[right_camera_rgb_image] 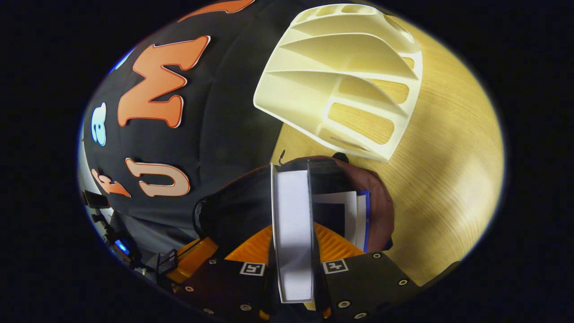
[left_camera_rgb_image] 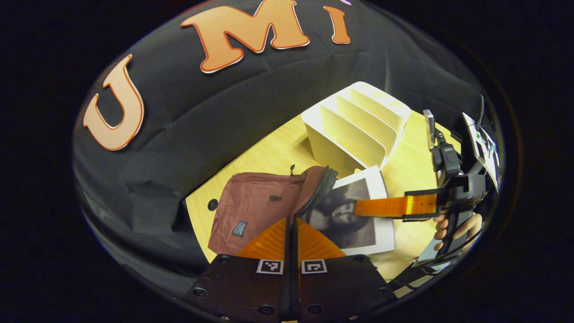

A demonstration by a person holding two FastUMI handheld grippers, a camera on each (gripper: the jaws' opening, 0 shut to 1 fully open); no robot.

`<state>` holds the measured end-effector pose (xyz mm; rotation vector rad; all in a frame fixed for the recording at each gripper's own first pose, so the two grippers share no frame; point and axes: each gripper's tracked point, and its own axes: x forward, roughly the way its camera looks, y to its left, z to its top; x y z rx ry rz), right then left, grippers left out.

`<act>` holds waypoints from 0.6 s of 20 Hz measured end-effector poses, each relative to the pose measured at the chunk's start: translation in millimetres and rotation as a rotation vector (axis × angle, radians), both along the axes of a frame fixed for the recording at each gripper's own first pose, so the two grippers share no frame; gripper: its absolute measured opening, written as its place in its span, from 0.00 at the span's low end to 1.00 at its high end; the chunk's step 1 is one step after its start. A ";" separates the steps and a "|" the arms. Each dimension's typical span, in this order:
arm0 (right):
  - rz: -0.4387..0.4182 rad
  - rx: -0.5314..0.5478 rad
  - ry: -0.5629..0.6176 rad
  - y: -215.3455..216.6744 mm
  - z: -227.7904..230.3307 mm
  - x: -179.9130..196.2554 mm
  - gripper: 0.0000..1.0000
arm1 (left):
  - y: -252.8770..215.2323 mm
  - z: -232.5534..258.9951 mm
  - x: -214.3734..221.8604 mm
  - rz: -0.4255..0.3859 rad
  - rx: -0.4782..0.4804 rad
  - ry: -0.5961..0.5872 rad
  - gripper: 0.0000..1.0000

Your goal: Open the schoolbag, grab two books from the bookshelf and put them into the schoolbag.

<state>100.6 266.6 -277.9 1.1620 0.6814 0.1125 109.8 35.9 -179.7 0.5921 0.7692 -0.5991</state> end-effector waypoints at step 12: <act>0.006 -0.118 0.187 35.4 -59.8 5.1 0.56 | -5.1 3.8 -5.5 -0.026 -0.014 0.007 0.01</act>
